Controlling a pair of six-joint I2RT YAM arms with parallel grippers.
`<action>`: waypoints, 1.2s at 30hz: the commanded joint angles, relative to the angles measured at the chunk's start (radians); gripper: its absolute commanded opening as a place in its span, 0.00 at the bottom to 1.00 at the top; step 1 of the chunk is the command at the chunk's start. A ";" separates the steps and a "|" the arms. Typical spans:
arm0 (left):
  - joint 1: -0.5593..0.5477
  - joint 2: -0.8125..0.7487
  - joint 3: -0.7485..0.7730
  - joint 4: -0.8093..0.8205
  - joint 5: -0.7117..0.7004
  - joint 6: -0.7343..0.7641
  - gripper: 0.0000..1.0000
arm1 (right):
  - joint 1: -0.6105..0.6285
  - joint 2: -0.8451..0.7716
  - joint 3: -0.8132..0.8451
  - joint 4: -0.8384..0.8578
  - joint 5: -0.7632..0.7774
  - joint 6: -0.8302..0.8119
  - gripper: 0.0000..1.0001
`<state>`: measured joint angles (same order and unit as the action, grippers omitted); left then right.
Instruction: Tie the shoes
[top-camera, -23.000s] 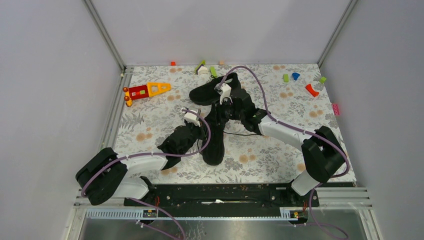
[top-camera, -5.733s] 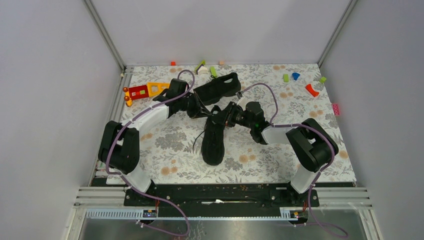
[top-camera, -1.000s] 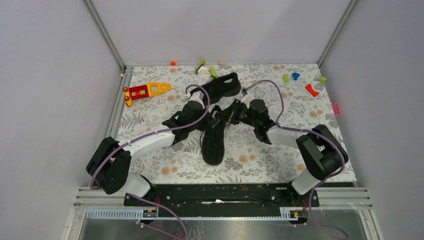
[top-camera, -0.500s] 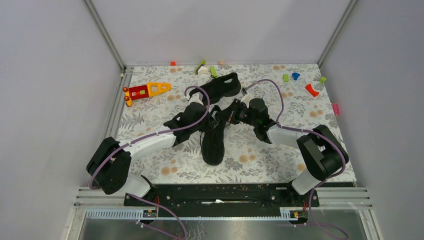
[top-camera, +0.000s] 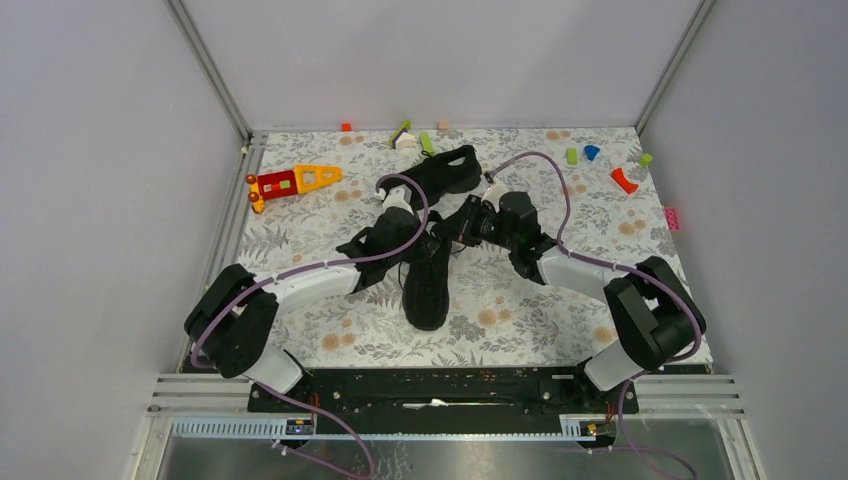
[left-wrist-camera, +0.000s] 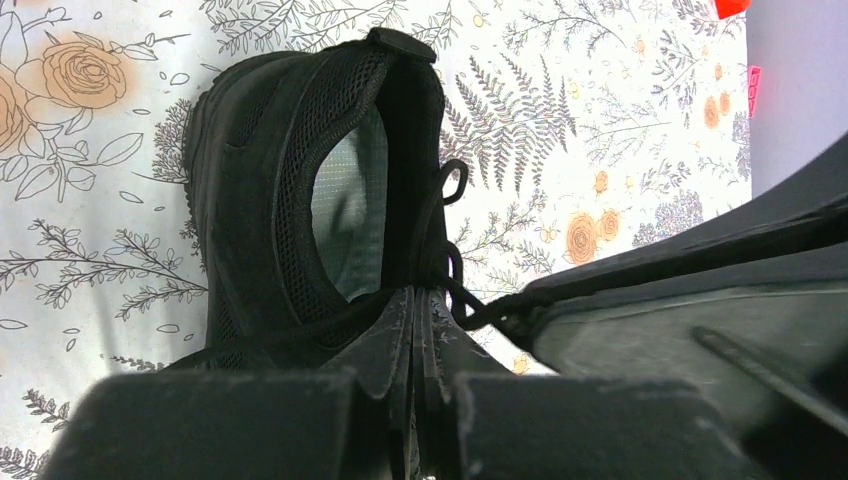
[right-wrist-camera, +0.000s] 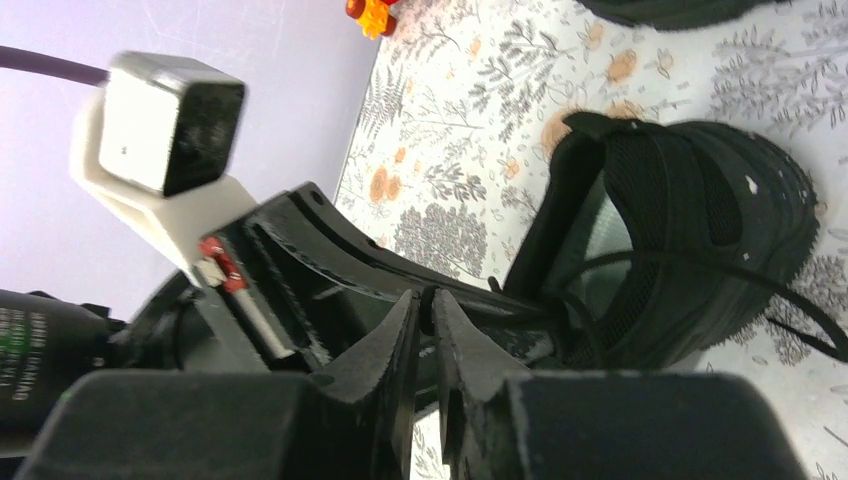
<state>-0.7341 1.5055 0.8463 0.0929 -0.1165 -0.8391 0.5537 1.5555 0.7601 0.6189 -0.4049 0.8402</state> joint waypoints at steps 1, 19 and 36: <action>0.004 0.017 -0.026 0.107 0.011 0.017 0.00 | 0.007 -0.042 0.081 -0.015 -0.007 -0.050 0.18; 0.053 0.033 -0.069 0.170 0.136 -0.023 0.00 | 0.007 -0.173 0.032 -0.204 0.148 -0.123 0.39; 0.053 0.000 -0.069 0.145 0.147 -0.025 0.00 | 0.003 -0.044 0.079 -0.402 0.120 -0.092 0.33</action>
<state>-0.6815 1.5337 0.7910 0.2359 0.0051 -0.8646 0.5598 1.4715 0.7708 0.2478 -0.2562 0.7429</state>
